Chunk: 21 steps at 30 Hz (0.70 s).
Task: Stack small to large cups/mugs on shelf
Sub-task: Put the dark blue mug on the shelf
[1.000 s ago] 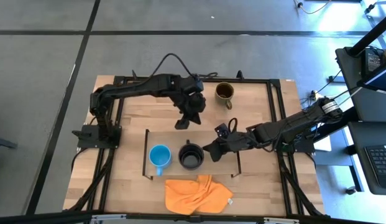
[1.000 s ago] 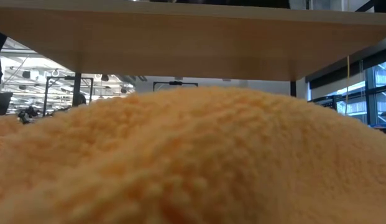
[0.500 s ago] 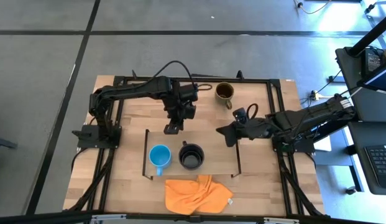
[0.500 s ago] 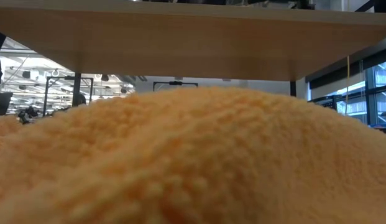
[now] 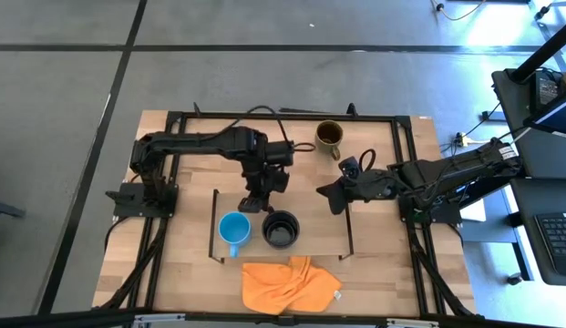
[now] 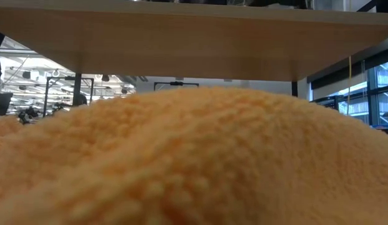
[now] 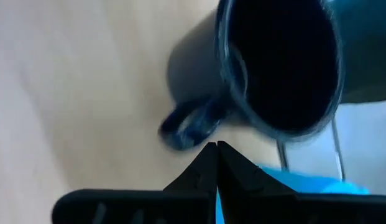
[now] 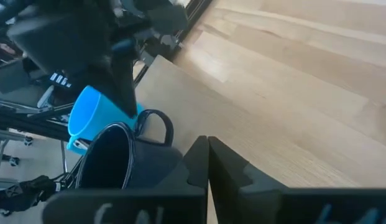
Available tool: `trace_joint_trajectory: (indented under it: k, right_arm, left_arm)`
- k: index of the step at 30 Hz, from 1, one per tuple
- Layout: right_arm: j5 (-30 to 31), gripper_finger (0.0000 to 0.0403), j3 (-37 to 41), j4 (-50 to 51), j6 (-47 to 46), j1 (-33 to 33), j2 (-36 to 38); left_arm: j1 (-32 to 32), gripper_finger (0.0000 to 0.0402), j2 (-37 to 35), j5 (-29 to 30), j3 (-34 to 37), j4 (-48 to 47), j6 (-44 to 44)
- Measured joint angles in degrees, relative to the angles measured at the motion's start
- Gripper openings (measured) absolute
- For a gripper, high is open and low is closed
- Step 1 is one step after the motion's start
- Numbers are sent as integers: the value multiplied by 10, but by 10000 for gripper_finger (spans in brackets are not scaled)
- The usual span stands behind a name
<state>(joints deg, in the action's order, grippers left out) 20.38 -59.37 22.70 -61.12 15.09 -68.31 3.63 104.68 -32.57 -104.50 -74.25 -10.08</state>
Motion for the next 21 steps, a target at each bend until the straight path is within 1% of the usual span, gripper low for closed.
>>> trace_joint_trajectory:
  k: [2,6,9,14,16,21]
  right_arm:
    - [0,7,0,0,0,0,0]
    - [0,7,0,-1,-3,0,0]
    - [0,7,0,-1,-15,1,0]
    - [0,7,0,-1,-29,7,0]
    - [3,7,0,-1,-31,12,0]
    - [4,7,0,-1,-33,16,0]
  left_arm:
    - [-1,1,1,-17,17,24,14]
    - [-4,0,1,-4,41,78,36]
    - [-4,0,2,-18,53,119,40]
    - [-3,0,2,-22,58,186,41]
    - [0,0,5,-33,58,214,45]
    - [4,0,19,-50,57,247,51]
